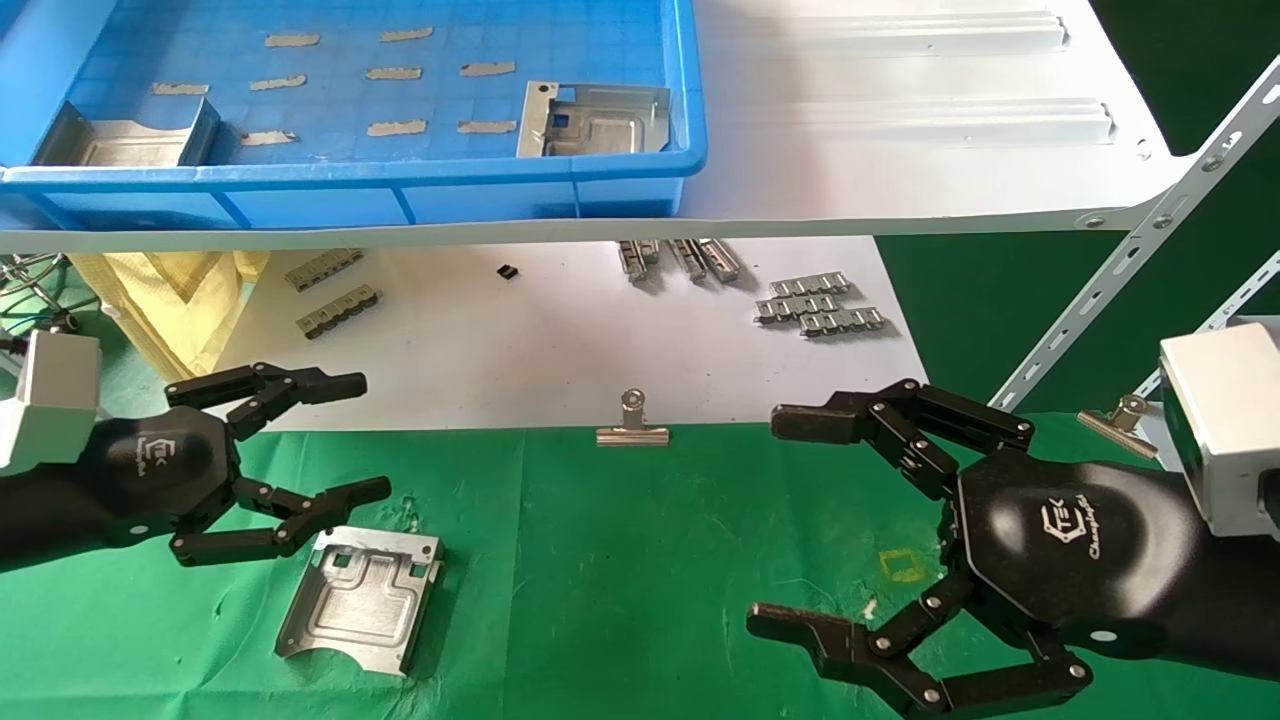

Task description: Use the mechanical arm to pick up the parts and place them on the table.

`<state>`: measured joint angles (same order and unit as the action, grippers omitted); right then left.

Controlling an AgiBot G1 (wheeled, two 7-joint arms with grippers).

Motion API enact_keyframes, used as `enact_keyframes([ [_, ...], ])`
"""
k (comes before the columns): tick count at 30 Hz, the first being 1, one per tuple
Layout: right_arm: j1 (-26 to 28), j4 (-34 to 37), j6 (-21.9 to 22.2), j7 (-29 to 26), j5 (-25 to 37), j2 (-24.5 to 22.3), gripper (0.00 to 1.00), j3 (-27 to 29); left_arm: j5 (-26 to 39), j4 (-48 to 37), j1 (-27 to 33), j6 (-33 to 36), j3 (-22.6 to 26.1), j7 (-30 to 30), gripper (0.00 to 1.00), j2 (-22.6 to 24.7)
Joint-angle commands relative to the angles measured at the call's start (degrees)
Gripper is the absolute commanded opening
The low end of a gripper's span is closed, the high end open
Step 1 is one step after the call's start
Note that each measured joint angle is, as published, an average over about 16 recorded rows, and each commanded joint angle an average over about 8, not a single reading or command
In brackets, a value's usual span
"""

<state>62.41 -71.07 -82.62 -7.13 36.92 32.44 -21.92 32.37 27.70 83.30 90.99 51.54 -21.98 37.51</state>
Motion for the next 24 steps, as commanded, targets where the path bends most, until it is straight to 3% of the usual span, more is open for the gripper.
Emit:
enact_keyframes([
  [1, 0.0, 0.0, 0.0, 0.0, 0.0, 0.0, 1.00, 0.0, 0.2, -0.2, 0.1, 0.0, 0.1, -0.3, 1.00, 0.0],
  [24, 0.0, 0.0, 0.0, 0.0, 0.0, 0.0, 1.00, 0.0, 3.5, 15.0, -7.0, -1.8, -11.7, 10.5, 1.00, -0.8],
])
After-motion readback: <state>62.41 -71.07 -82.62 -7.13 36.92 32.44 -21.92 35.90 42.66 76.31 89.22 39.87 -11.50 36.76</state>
